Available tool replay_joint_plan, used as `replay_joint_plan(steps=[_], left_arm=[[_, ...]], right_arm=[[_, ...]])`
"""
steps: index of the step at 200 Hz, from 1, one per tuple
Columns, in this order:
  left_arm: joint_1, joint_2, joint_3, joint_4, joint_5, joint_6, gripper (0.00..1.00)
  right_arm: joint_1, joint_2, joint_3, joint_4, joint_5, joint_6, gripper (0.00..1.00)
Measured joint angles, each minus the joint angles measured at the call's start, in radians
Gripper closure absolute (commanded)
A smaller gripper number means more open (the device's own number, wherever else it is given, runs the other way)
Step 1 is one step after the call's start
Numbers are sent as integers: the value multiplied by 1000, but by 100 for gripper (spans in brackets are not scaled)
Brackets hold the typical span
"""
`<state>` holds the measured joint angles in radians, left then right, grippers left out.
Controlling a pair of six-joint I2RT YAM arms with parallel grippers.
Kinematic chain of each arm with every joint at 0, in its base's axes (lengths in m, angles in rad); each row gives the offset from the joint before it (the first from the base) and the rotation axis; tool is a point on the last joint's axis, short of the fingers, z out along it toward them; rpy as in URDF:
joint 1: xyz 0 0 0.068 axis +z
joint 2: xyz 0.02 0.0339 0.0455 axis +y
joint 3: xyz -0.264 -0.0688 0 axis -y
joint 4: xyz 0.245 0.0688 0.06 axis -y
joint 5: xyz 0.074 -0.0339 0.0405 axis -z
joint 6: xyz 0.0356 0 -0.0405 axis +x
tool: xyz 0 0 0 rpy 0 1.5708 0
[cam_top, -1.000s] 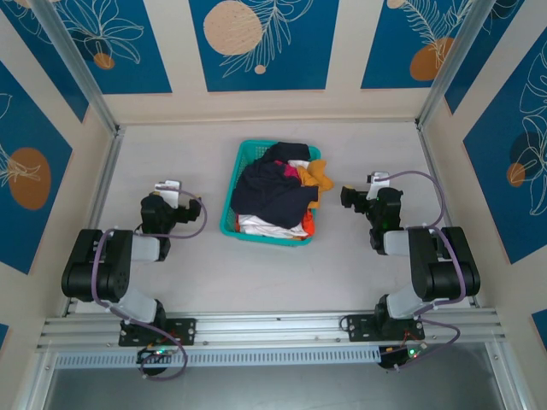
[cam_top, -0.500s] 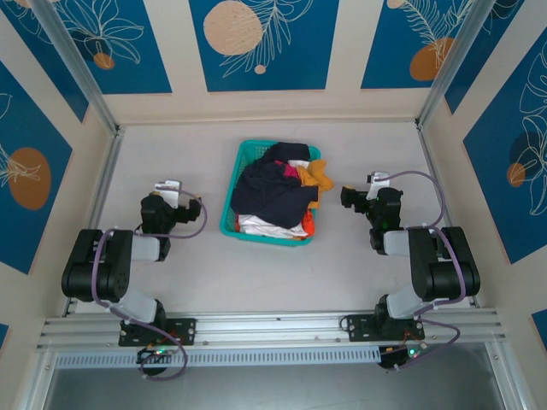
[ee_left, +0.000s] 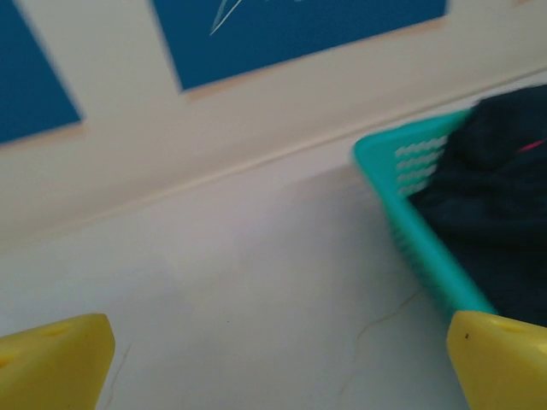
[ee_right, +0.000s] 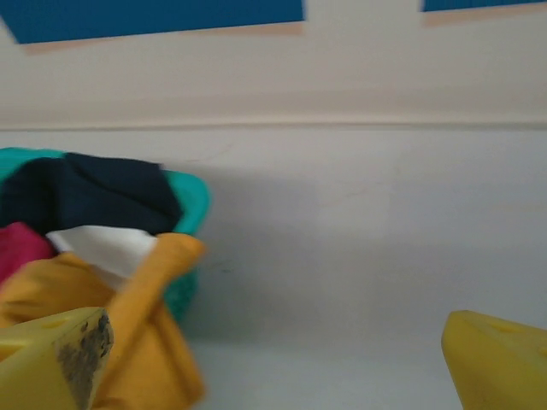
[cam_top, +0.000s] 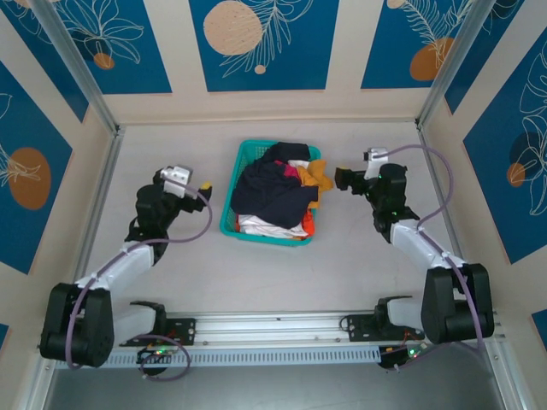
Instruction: Fold and stack the t-shirts
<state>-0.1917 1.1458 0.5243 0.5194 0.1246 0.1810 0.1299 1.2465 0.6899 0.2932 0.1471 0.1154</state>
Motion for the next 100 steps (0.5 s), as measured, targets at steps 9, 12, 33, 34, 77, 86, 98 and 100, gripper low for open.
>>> replay_joint_plan(steps=[9,12,33,34,77,86,98,100], left_arm=[[-24,-12,30,-37,31,18,0],[-30,-15,38,-48,41,23,0],[-70,-57,69,-147,117,60,0],[-71,-59,70,-151,121,62,0],[-82,-251,71,-407,250,104,0],[-82,-312,70,-462,267,111,0],[-82,-382,65,-521,280,117,0],[-82,-391,64,-531,282,118,0]], right_arm=[[39,1,45,-50,-2,0,1],[53,3,63,-67,-2,0,1],[151,37,186,-173,-8,5,1],[158,41,195,-180,-8,5,1],[358,254,513,-362,23,115,1],[393,316,594,-421,35,145,1],[434,406,717,-505,48,185,1],[441,425,740,-520,48,190,1]])
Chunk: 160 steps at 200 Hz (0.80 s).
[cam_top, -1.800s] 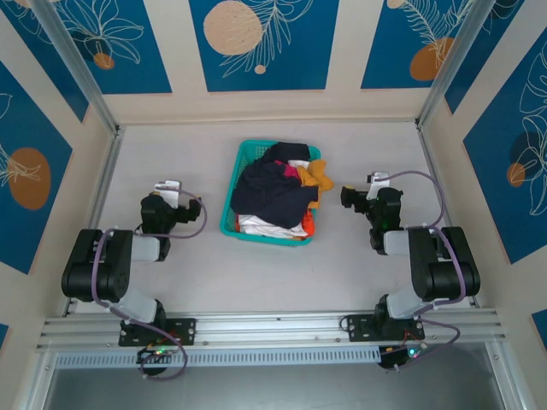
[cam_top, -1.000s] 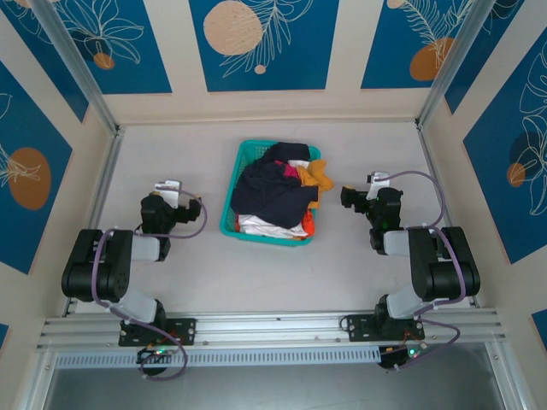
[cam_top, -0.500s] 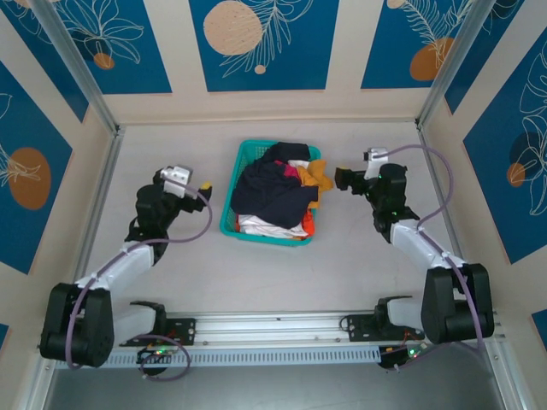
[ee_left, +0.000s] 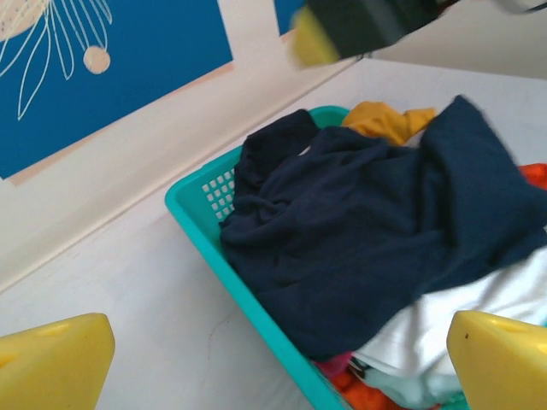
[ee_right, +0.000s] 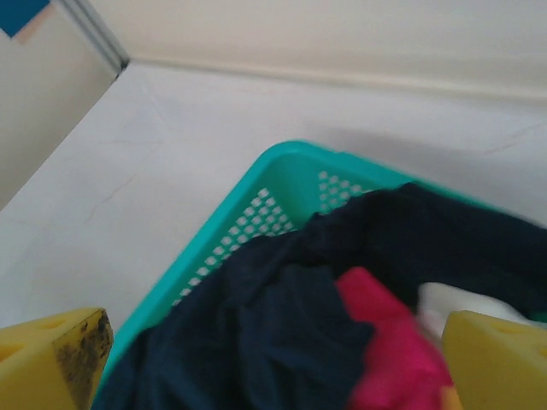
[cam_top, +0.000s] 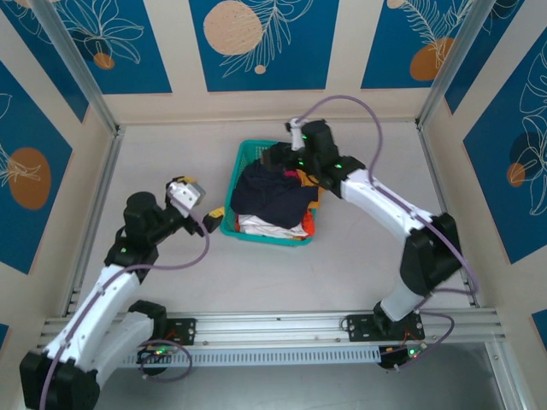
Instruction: Fold and stack the t-shirts
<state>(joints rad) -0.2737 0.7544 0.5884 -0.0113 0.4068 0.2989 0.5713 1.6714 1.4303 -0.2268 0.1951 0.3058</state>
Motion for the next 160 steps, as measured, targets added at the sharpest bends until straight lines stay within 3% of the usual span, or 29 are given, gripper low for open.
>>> replay_joint_plan(steps=[39,55,117,160], left_arm=[[0,-132,-14,-171,11,8,0],[0,-163,-20,-219,8,7,0],[0,-231,-47,-305,1,-1,0],[0,-231,-48,-323,1,-1,0]], right_arm=[[101,257,311,-215,3,40,0],[130,357,422,-303,3,43,4],[200,655,794,-576,21,100,35],[202,752,933,-689,68,168,47]])
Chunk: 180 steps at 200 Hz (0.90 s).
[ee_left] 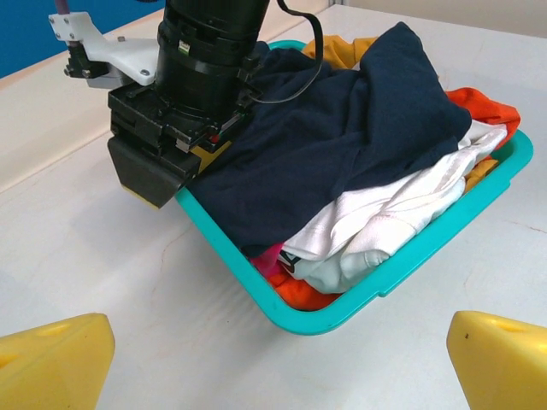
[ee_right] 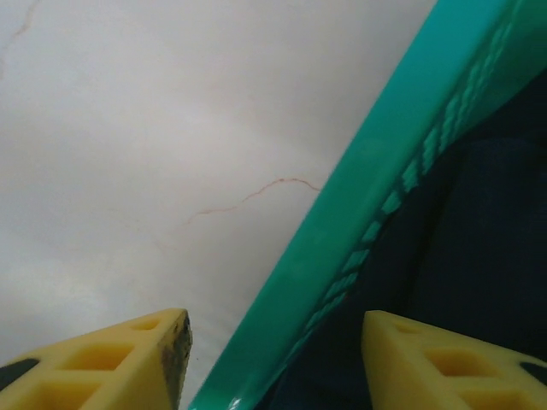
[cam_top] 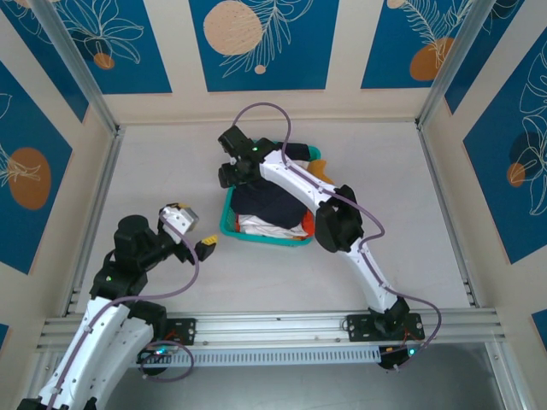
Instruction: Fold and stack the t-shirts
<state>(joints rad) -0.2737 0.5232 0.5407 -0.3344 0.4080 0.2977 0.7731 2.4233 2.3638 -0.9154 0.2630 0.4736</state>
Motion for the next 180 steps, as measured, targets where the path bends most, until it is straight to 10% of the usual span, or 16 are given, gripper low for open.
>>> replay_joint_plan(steps=[121,180], left_arm=[[0,-37,-13,-11,1,-30,0],[0,38,-13,24,5,-37,0]], right_arm=[[2,20,48,-85,52,24,76],[-52,-134,-195,-85,73,8,83]])
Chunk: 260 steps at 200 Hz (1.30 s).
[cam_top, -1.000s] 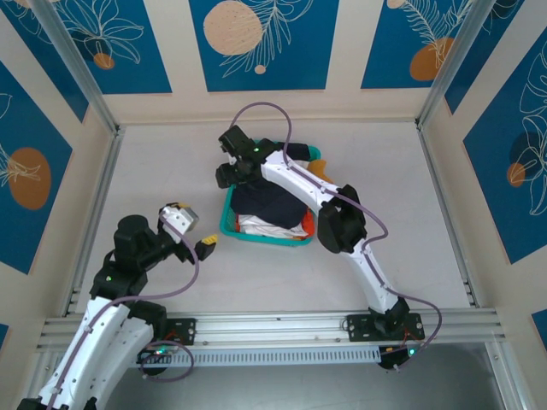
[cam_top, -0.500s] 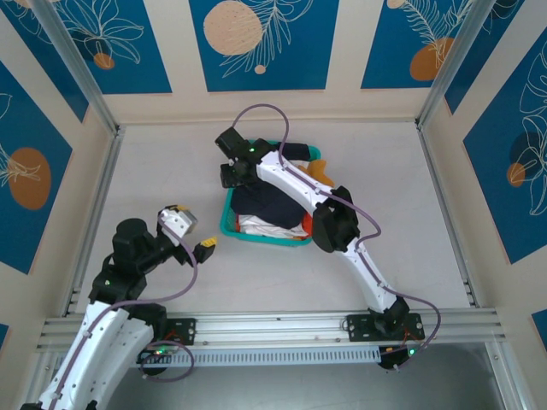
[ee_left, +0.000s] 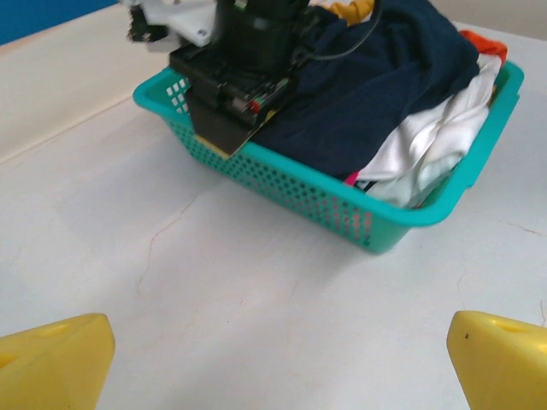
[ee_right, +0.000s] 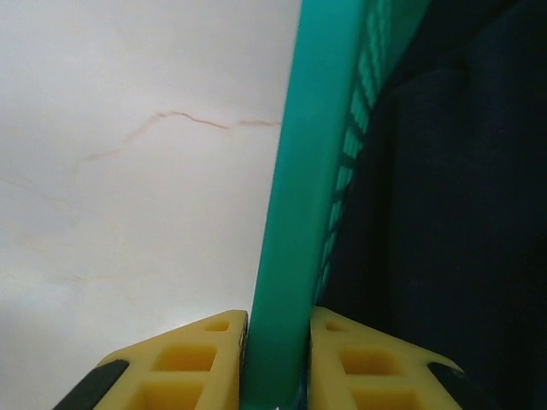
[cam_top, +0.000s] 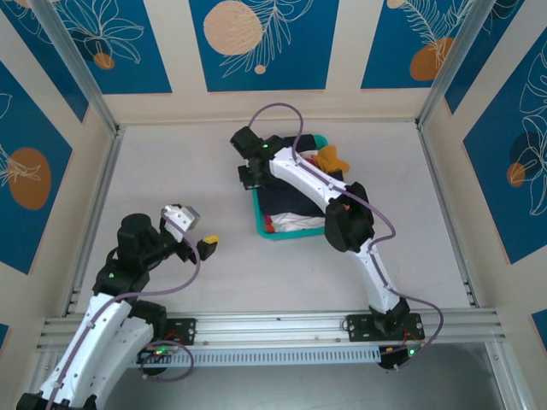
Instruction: Fold and stack the t-shirts
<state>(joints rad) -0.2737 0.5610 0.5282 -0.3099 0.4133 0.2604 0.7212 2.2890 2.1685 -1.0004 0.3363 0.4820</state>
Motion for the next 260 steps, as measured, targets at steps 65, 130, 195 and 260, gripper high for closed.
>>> replay_joint_plan(steps=[65,130,195,260], left_arm=[[0,11,0,13,32,0,0],[-29,176,45,93,130,0,0],[-195,448,149,218,136,12,0],[-330,647,227,320,132,11,0]], right_arm=[[-70,-193,-307,99,23,-69,96],[-206,-285,-452,191,-6,-243,100],[-389,-305,-491,241,8,-462,100],[-527,-208,-364,247,55,-556,100]])
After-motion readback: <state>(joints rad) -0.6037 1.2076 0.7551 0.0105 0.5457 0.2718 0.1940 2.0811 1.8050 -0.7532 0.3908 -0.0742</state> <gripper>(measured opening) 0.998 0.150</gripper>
